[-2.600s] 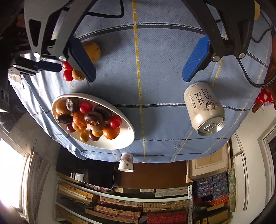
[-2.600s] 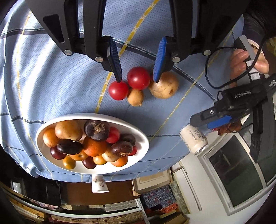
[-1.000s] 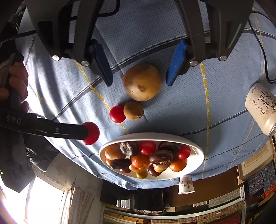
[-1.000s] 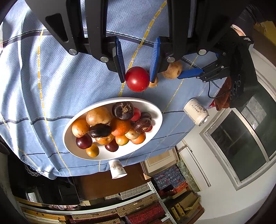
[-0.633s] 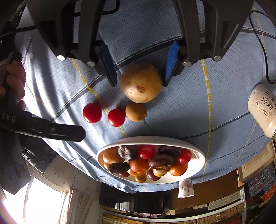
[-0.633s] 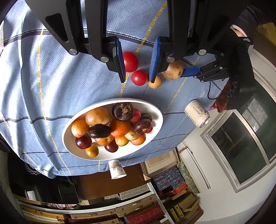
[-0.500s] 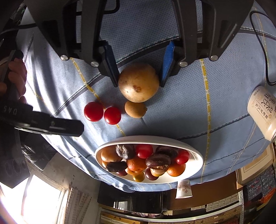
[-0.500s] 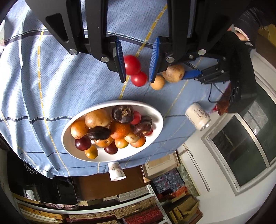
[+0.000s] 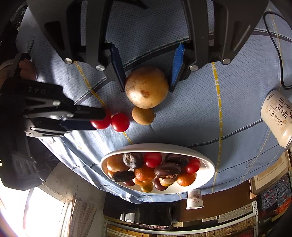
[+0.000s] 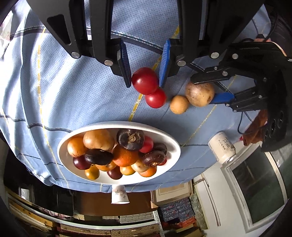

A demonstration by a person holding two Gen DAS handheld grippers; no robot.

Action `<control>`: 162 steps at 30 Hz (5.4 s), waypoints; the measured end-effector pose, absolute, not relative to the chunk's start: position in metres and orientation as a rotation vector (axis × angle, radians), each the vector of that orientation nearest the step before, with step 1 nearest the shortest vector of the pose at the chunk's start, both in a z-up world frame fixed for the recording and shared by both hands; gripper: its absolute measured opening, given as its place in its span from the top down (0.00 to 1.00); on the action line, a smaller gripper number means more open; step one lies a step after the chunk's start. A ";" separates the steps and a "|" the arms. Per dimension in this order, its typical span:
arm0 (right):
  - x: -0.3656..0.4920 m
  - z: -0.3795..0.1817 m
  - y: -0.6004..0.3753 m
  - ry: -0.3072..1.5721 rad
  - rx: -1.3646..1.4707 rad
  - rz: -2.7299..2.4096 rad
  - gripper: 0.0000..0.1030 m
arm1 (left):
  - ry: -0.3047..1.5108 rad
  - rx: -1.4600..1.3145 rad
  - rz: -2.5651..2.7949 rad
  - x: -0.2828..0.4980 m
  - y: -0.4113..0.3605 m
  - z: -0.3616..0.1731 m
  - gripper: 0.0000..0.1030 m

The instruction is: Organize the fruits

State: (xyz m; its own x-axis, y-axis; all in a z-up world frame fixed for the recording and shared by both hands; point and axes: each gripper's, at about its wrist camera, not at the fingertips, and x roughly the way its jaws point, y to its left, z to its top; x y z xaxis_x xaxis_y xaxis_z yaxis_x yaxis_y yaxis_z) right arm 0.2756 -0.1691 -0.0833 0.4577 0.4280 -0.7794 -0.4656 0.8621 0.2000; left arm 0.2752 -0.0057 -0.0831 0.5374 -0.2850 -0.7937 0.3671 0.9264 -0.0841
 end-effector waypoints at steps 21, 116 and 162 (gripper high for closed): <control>0.322 -0.022 -0.209 0.652 0.251 0.518 0.71 | 0.814 0.021 -0.360 0.323 0.002 -0.017 0.55; 0.289 -0.055 -0.200 0.798 0.000 0.479 0.74 | 0.878 0.114 -0.306 0.281 -0.015 -0.067 0.57; 0.327 -0.011 -0.211 0.681 0.098 0.544 0.74 | 0.810 0.101 -0.323 0.346 -0.013 0.008 0.73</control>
State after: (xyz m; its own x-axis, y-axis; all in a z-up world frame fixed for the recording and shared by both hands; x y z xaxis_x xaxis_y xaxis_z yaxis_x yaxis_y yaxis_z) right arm 0.3275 -0.2106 -0.0114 0.6440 0.5085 -0.5716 -0.4456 0.8566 0.2600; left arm 0.3462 -0.0129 0.0076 0.6434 -0.2447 -0.7254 0.3211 0.9464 -0.0344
